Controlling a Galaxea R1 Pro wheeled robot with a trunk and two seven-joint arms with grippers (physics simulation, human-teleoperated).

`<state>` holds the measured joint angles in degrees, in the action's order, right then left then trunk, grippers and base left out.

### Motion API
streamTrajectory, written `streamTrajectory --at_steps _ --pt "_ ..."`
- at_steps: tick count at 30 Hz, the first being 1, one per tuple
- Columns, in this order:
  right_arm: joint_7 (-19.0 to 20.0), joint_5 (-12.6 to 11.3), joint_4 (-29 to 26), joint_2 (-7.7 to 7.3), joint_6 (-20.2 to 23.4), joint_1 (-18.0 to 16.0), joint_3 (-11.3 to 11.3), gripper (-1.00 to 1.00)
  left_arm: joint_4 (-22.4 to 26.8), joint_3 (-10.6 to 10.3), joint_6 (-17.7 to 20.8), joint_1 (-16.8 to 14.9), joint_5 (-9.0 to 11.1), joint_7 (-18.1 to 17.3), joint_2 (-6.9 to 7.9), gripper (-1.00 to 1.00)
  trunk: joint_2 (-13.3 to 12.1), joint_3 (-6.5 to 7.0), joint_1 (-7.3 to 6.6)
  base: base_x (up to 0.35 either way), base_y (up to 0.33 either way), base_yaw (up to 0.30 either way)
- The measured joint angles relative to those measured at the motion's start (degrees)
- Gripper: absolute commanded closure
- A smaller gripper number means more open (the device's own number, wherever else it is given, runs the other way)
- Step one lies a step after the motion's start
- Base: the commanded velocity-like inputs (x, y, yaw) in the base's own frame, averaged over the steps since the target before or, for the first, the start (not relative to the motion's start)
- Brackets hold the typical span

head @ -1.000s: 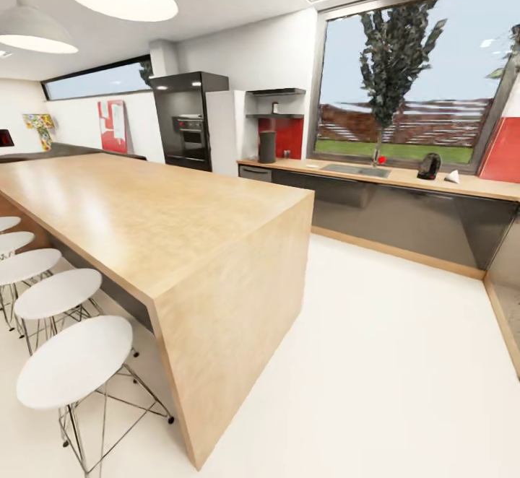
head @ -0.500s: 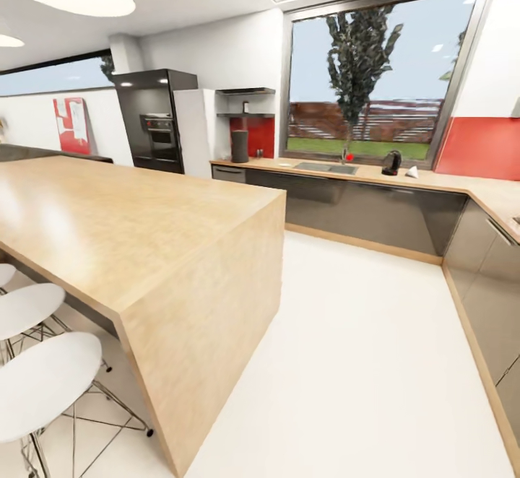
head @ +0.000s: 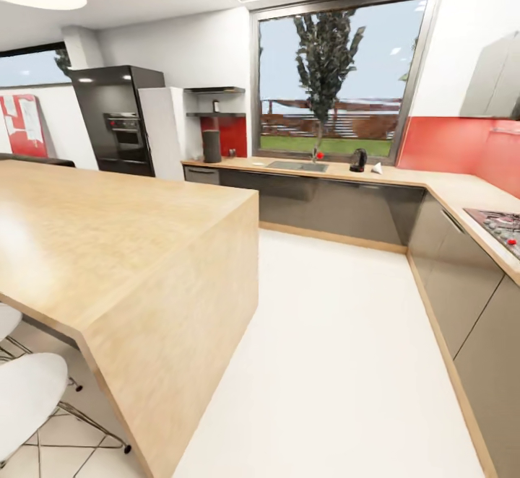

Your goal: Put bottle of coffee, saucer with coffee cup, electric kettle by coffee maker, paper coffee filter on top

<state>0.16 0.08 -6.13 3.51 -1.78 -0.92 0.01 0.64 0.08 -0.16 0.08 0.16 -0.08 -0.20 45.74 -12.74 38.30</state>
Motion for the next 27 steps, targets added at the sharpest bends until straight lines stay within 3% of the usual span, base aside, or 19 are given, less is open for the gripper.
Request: streamTrajectory --at_steps 27 --pt "0.02 0.0 0.0 0.0 -0.03 0.0 0.0 -1.0 0.0 0.05 -0.02 0.01 0.0 0.0 0.02 -1.0 -10.85 4.15 -5.94 0.0 0.0 -0.25"
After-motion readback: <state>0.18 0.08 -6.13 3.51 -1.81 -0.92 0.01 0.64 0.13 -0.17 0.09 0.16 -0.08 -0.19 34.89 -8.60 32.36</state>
